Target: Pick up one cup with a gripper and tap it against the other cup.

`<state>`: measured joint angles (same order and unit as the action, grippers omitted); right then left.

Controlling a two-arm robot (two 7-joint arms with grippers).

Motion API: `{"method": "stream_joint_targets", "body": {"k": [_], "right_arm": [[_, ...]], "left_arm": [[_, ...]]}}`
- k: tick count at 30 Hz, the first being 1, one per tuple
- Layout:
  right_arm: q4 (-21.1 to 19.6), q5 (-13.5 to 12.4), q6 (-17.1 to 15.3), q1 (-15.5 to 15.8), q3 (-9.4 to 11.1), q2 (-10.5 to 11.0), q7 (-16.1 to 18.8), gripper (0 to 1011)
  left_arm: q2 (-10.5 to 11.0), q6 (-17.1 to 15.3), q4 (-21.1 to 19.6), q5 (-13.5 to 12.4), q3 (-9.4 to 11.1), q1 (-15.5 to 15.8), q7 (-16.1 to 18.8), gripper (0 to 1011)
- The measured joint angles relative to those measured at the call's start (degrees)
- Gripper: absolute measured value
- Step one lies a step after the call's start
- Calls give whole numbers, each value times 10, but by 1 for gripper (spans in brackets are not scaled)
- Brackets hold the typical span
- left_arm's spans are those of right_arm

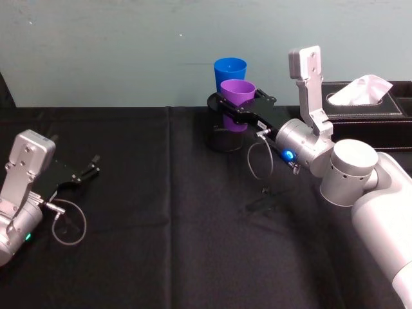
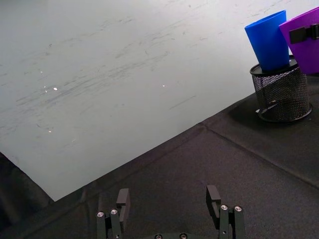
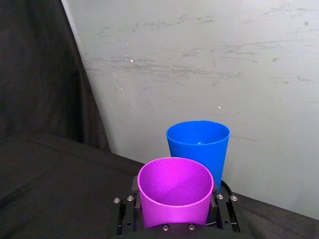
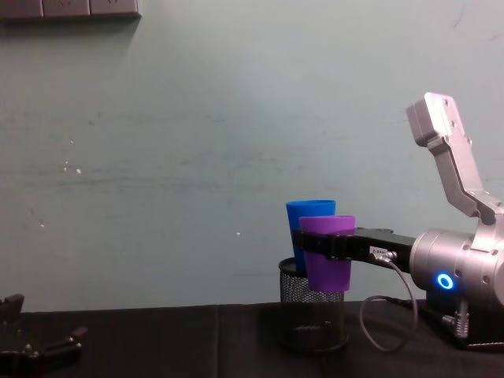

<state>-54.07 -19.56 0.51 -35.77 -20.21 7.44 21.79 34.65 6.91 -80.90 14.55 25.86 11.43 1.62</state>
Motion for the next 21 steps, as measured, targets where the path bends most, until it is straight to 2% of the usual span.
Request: {"method": "stream_joint_targets", "body": {"k": [21], "right_arm": [[0,0,0,0,0,0,0,733]], "left_arm": [[0,0,0,0,0,0,0,1000]]}}
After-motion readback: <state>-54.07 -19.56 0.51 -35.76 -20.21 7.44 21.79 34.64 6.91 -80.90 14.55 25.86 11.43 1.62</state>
